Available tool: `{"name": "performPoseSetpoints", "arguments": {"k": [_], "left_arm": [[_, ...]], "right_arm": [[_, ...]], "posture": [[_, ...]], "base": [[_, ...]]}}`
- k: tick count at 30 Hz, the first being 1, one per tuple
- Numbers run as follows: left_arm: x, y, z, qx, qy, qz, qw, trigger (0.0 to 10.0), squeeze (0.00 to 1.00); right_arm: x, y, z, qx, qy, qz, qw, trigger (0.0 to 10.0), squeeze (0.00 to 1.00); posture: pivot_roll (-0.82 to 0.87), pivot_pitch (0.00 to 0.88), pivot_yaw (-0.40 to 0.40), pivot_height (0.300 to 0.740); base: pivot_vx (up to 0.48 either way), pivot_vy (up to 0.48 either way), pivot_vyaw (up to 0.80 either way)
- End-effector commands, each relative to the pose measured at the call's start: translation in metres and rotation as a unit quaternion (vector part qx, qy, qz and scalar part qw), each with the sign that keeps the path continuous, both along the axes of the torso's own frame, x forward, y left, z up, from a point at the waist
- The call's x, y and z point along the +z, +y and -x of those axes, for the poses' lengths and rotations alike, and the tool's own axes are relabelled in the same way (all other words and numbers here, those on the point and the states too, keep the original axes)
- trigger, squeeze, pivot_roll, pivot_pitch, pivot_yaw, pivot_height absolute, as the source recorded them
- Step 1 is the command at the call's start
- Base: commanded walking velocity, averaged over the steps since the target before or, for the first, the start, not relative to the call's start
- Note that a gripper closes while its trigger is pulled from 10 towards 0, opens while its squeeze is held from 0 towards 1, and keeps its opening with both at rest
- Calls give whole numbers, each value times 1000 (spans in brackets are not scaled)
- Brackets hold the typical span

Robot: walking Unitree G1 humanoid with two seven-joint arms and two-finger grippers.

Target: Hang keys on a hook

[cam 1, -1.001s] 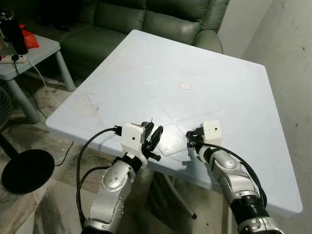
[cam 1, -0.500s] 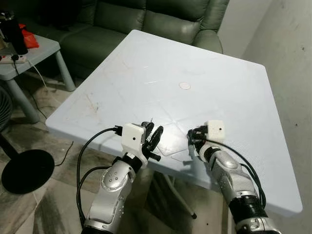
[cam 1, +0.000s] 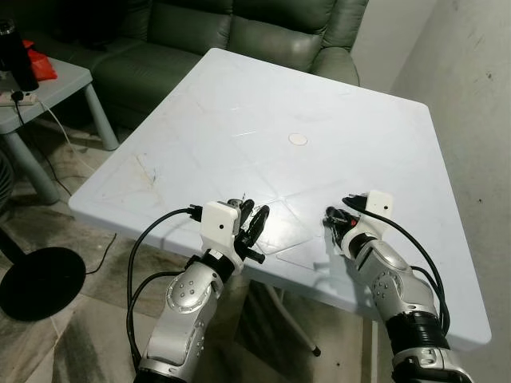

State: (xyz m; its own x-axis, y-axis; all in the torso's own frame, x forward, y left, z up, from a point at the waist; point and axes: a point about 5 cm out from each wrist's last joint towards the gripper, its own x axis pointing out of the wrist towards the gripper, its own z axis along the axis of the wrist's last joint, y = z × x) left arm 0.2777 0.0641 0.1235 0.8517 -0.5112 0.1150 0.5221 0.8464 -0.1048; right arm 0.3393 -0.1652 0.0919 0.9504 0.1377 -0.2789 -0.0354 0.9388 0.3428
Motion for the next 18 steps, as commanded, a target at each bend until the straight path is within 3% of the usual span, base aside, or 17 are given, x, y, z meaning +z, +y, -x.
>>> {"name": "performPoseSetpoints", "arguments": {"k": [1,2,3,13,14,15,16,18], "left_arm": [[1,-9,0,-4,0,9,1000,10000,0],[1,-9,0,-4,-1,8,1000,10000,0],[1,-9,-1,-4,-2,8,1000,10000,0],[2,-8,-3,-2,-3,7,1000,10000,0],[2,-8,-3,-2,-3,7,1000,10000,0],[2,-8,-3,-2,-3,7,1000,10000,0],[2,-8,-3,-2,-4,7,1000,10000,0],[2,-8,-3,-1,-3,7,1000,10000,0]], "right_arm": [[-2,-2,2,-2,3,-8,1000,4706,0],[1,-1,2,1,-5,-10,1000,6784,0],[3,0,2,5,-12,-10,1000,9961,0],[12,-3,-1,2,-35,-7,999,10000,0],[11,-3,0,1,-34,-7,999,8275,0],[11,-3,0,1,-35,-7,999,8275,0],[11,-3,1,-1,-36,-4,999,0,0],[11,-3,2,-5,-32,-3,999,0,0]], "posture": [[-12,68,-142,740],[-12,68,-142,740],[-12,68,-142,740],[-15,69,-141,740],[-15,69,-141,740],[-15,69,-141,740],[-14,70,-141,740],[-14,71,-141,740]], "base": [[0,0,0],[0,0,0],[0,0,0],[0,0,0],[0,0,0],[0,0,0],[0,0,0],[0,0,0]]}}
